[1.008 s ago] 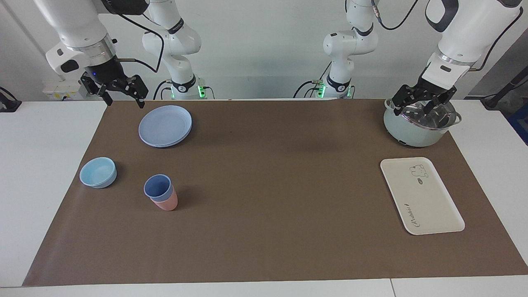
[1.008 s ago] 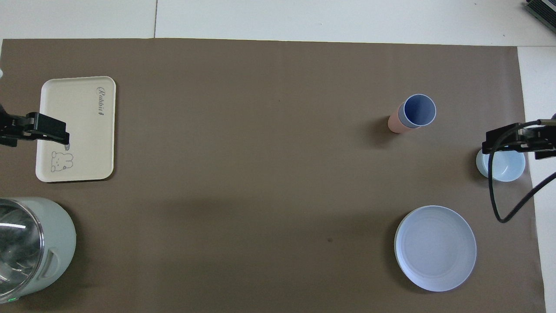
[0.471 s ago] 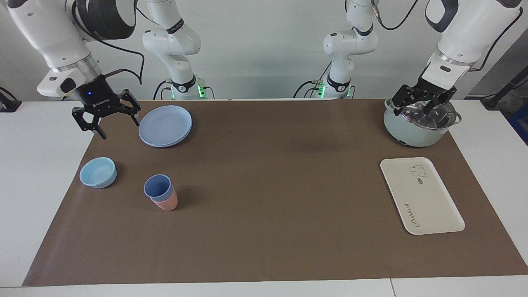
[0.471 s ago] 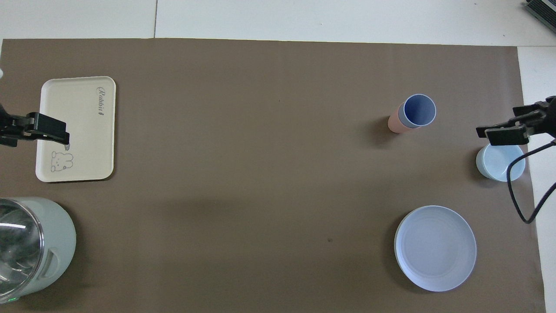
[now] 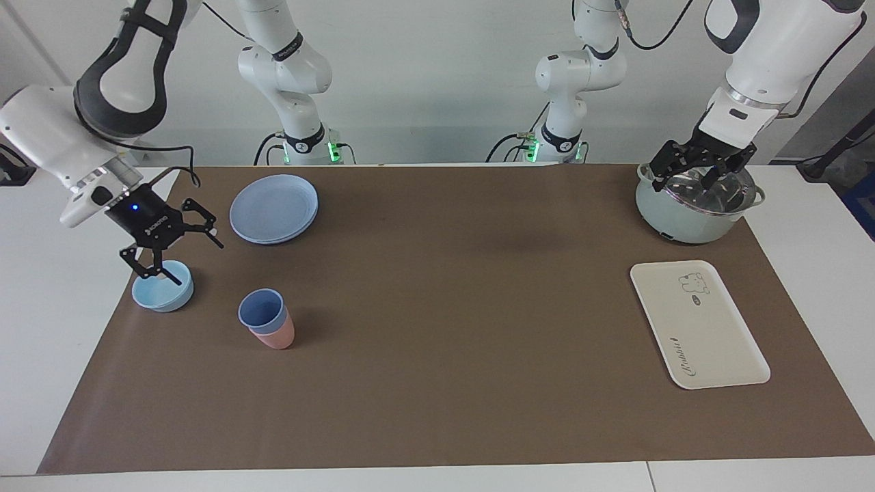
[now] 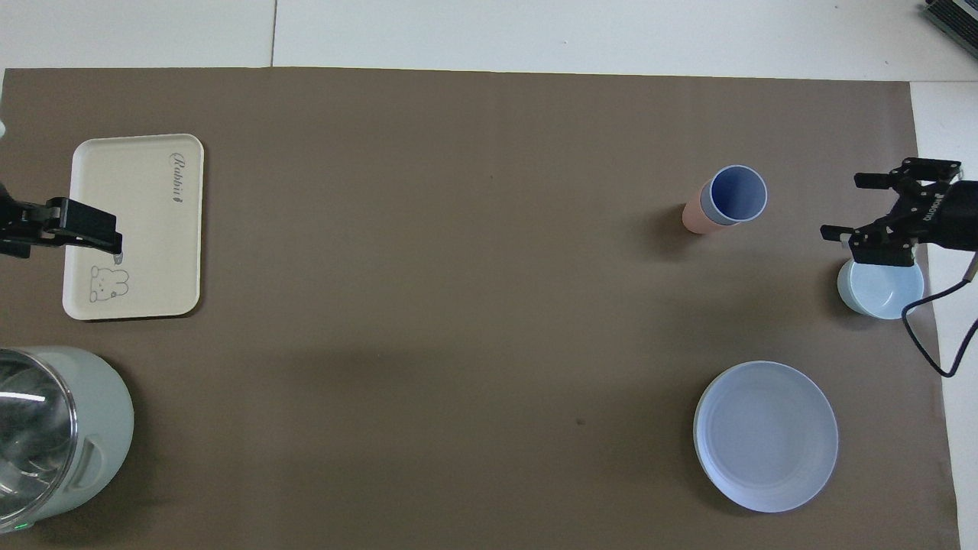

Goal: Place cup on tray
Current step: 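Move the right gripper toward the nested pink and blue cups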

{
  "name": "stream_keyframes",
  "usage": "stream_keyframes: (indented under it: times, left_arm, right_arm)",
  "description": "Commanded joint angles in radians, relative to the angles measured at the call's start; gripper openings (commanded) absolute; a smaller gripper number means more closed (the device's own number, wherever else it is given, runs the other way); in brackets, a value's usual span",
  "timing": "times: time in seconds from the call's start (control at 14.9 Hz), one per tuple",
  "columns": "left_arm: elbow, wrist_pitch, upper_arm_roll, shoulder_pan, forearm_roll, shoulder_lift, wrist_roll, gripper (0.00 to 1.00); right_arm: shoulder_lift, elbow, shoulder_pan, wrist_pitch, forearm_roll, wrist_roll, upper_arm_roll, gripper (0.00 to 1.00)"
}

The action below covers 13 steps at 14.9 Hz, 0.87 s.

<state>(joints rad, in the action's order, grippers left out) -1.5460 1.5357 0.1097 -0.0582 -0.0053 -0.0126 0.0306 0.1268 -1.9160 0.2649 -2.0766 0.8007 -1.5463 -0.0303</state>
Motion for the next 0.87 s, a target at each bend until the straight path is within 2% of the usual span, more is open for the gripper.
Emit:
stream_keyframes:
  times: [0.0, 0.13, 0.27, 0.34, 0.81]
  left_arm:
    - [-0.032, 0.014, -0.005, 0.005, -0.009, 0.026, 0.008, 1.00]
    - [-0.032, 0.017, -0.005, 0.005, -0.009, 0.026, 0.011, 1.00]
    - [-0.032, 0.017, -0.005, 0.008, -0.009, 0.026, 0.011, 1.00]
    - [-0.032, 0.017, -0.005, 0.008, -0.010, 0.026, 0.012, 1.00]
    - [-0.034, 0.017, -0.004, 0.012, -0.010, 0.026, 0.011, 1.00]
  right_arm:
    - [0.094, 0.017, 0.045, -0.003, 0.142, -0.185, 0.010, 1.00]
    - [0.147, 0.015, 0.051, 0.013, 0.233, -0.257, 0.010, 1.00]
    - [0.232, 0.021, 0.079, 0.097, 0.380, -0.407, 0.010, 1.00]
    - [0.260, 0.020, 0.082, 0.116, 0.414, -0.472, 0.010, 1.00]
    - [0.304, 0.000, 0.053, 0.113, 0.528, -0.590, 0.012, 1.00]
